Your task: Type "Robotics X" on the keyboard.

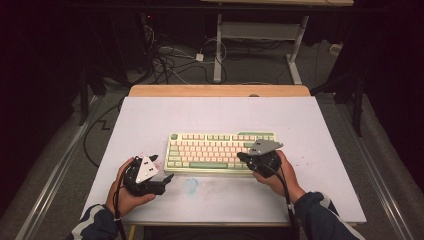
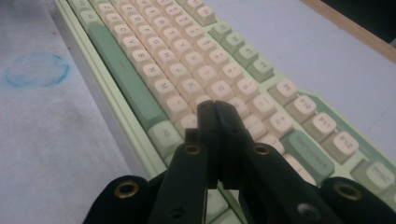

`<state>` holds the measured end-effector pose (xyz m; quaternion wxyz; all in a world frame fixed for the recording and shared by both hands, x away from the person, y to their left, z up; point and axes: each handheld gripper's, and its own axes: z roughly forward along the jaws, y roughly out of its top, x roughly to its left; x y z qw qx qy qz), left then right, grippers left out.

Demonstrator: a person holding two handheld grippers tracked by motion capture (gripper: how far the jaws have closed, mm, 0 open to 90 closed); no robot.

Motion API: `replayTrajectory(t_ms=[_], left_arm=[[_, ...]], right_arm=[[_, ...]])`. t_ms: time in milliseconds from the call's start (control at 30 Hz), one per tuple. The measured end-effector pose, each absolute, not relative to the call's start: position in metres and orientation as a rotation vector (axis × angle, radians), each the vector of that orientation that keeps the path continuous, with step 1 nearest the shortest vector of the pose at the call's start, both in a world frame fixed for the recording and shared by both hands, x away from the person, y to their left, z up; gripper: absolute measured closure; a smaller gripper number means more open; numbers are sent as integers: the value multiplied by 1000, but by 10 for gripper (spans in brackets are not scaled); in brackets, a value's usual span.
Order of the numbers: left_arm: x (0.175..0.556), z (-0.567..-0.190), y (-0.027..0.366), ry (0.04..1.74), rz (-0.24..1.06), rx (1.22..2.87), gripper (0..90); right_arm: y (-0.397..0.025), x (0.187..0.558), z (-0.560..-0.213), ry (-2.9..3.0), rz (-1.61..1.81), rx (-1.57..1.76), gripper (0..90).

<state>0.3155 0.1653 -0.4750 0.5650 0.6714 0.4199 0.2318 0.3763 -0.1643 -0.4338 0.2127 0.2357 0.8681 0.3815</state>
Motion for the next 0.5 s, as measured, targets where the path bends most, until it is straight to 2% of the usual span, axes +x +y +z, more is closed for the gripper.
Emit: replayTrajectory(t_ms=[500], left_arm=[[316,-477,162,985,538,1595,192]], right_arm=[[-136,404,-430,2416,1051,630,900]])
